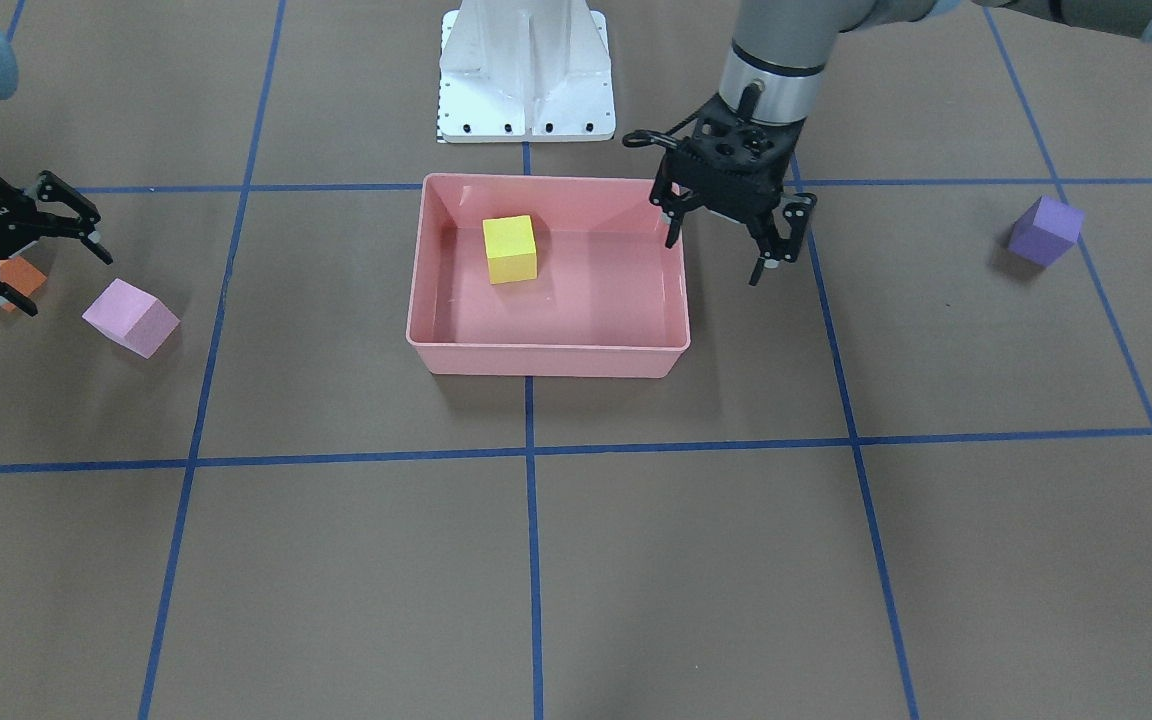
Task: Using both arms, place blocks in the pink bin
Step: 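Release yellow cube into bin while right gripper descends onto light pink cube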
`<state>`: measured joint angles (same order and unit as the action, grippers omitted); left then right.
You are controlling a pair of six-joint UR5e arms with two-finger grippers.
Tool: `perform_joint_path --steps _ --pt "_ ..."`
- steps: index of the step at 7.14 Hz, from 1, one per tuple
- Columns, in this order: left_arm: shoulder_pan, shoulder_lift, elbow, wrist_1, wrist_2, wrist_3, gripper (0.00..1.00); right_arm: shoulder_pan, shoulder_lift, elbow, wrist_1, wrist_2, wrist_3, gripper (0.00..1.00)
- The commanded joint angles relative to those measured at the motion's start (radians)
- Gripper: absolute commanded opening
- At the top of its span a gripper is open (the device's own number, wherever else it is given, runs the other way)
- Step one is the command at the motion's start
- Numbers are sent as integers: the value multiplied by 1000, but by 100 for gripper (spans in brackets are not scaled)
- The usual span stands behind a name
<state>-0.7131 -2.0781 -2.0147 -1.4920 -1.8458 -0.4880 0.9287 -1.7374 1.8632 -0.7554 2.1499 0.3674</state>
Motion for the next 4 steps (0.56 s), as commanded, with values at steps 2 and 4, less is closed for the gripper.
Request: perform_joint_path --steps 2,4 --pt "-39 24 5 -5 -32 51 100 -62 -10 -47 -2 -99 -134 98" --pt "-39 24 5 -5 -32 51 100 -86 -2 -71 -2 -107 -134 98"
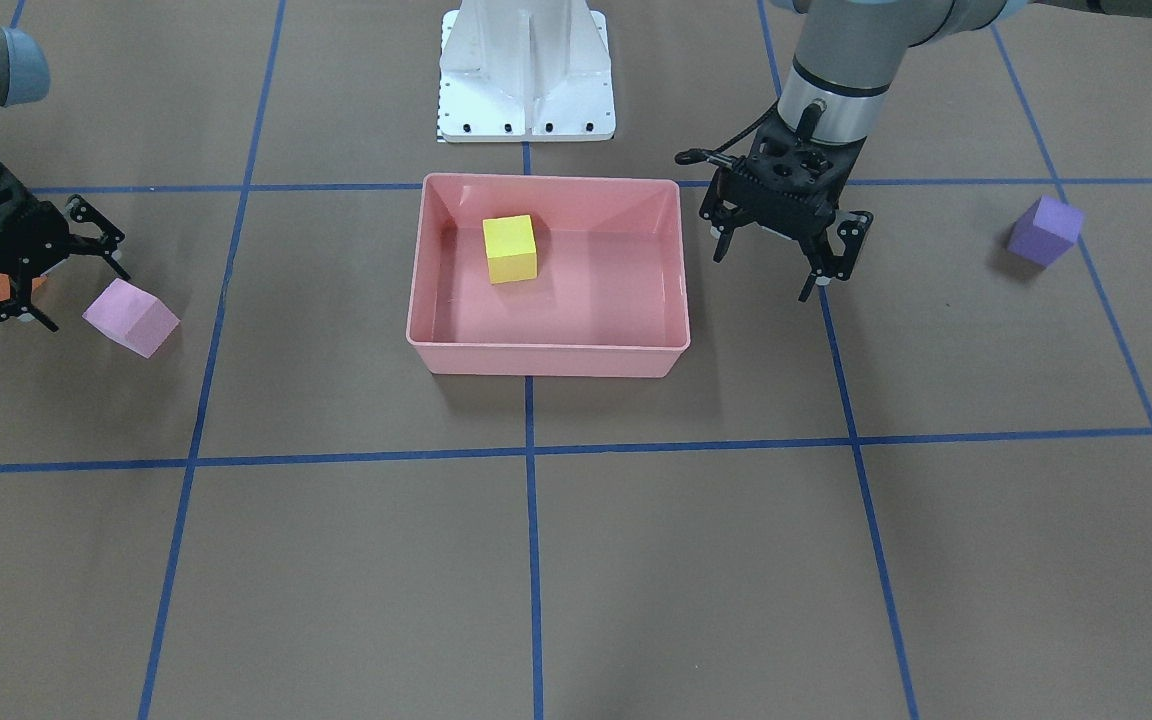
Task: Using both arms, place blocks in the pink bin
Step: 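Release yellow cube into bin while right gripper descends onto light pink cube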
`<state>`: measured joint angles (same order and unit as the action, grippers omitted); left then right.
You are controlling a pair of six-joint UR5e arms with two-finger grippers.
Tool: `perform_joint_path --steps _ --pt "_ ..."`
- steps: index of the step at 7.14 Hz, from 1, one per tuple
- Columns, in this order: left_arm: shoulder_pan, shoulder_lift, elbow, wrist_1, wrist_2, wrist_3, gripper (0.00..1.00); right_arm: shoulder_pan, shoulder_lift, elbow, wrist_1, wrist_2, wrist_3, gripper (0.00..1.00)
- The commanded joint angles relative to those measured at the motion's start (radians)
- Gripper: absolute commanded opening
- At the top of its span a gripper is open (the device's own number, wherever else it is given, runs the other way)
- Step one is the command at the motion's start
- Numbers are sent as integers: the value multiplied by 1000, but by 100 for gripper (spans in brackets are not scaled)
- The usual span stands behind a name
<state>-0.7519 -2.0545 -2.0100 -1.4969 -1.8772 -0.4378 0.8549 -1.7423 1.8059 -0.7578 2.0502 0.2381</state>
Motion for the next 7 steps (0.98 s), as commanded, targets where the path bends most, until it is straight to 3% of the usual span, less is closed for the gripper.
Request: perform_joint_path --steps 1,4,6,7 --pt "0 1 0 0 0 -1 100 -23 4 -14 -1 -8 -5 98" --pt "2 1 4 0 0 1 100 -72 30 -63 -1 -83 -2 98" --pt "2 1 11 0 1 1 100 -79 78 -112 -1 -84 3 93" --pt "2 1 11 0 0 -2 100 -79 79 -112 -1 -76 3 55"
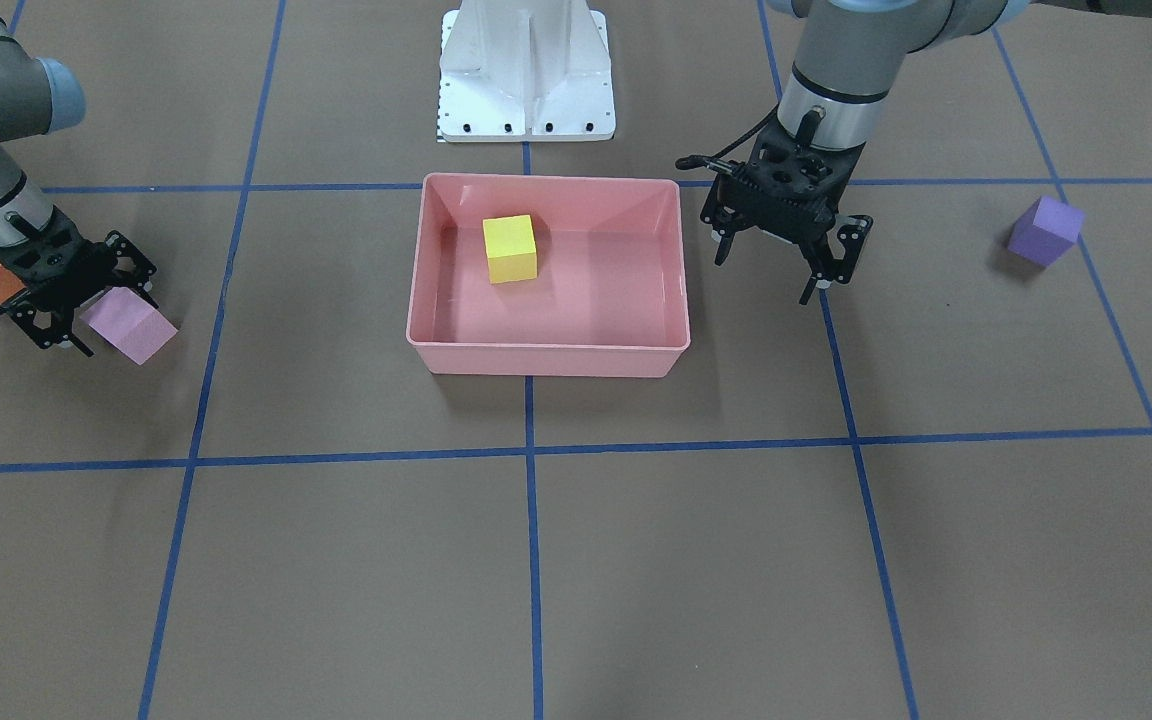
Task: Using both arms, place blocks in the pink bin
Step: 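Release yellow cube into bin while right gripper descends onto light pink cube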
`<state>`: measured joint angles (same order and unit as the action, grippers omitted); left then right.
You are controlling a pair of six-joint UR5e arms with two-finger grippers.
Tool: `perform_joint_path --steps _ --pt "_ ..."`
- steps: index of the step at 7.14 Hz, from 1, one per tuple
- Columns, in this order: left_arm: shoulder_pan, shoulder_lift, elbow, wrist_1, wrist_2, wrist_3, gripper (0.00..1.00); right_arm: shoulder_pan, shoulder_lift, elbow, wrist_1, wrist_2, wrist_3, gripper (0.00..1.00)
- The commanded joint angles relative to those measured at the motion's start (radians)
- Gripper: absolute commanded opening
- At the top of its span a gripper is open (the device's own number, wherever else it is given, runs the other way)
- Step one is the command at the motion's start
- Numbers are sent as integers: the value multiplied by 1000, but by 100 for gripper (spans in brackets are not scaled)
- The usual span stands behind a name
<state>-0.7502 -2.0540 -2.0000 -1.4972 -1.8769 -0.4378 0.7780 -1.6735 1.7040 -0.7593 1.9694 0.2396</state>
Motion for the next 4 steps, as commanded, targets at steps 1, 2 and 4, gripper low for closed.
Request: perform_joint_path --steps 1,2,4 --pt "-1 -2 1 0 -1 -4 100 1 11 -6 0 8 6 14" --pt "-3 -2 1 0 -1 -1 100 4 11 8 -2 11 18 3" --pt "-21 0 0 -12 -11 4 100 3 15 60 -2 29 263 3"
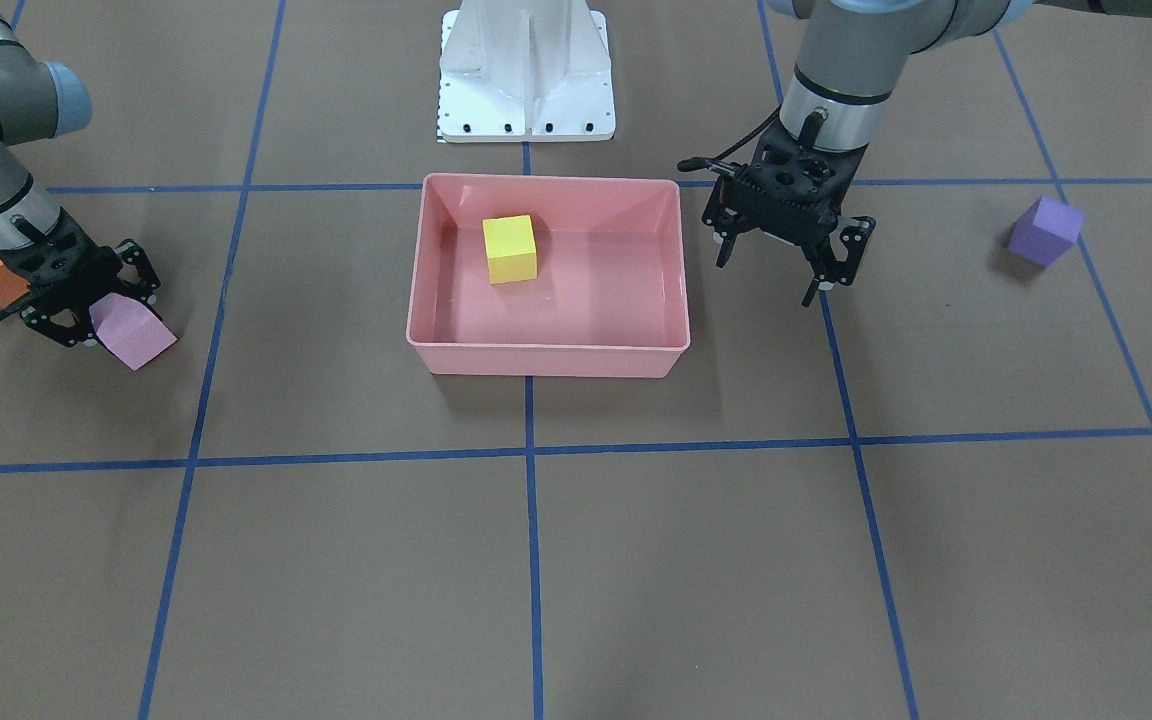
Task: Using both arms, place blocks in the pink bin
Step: 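Carry the light pink cube with the right gripper into the bin and release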
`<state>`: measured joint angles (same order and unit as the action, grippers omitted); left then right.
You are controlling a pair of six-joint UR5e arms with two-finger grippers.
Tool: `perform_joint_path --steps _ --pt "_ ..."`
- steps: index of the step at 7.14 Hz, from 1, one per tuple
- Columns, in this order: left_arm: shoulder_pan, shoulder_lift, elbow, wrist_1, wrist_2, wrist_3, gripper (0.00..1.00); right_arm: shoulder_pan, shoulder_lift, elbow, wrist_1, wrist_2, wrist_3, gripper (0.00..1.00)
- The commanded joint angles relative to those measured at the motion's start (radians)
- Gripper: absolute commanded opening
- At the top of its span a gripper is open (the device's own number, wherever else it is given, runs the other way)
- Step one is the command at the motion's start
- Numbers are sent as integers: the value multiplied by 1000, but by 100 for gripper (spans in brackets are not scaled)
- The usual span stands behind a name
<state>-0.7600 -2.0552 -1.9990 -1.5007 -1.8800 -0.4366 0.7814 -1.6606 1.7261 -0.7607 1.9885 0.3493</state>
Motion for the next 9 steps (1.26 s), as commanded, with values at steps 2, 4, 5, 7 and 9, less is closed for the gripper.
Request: perform_joint_path --steps 2,4,5,7,9 --pt "-97 50 5 -9 -100 150 100 -1 92 166 -154 42 456 4" --pt "-198 155 6 -27 -169 325 100 -48 285 277 -453 42 671 7" --pt "-229 229 26 -135 -175 340 100 -72 402 318 -636 35 739 10" --pt "-324 286 191 -345 -311 471 100 -152 643 331 -947 -40 885 22" --pt "-377 326 241 -386 -343 559 100 -313 721 282 -980 -285 1021 81"
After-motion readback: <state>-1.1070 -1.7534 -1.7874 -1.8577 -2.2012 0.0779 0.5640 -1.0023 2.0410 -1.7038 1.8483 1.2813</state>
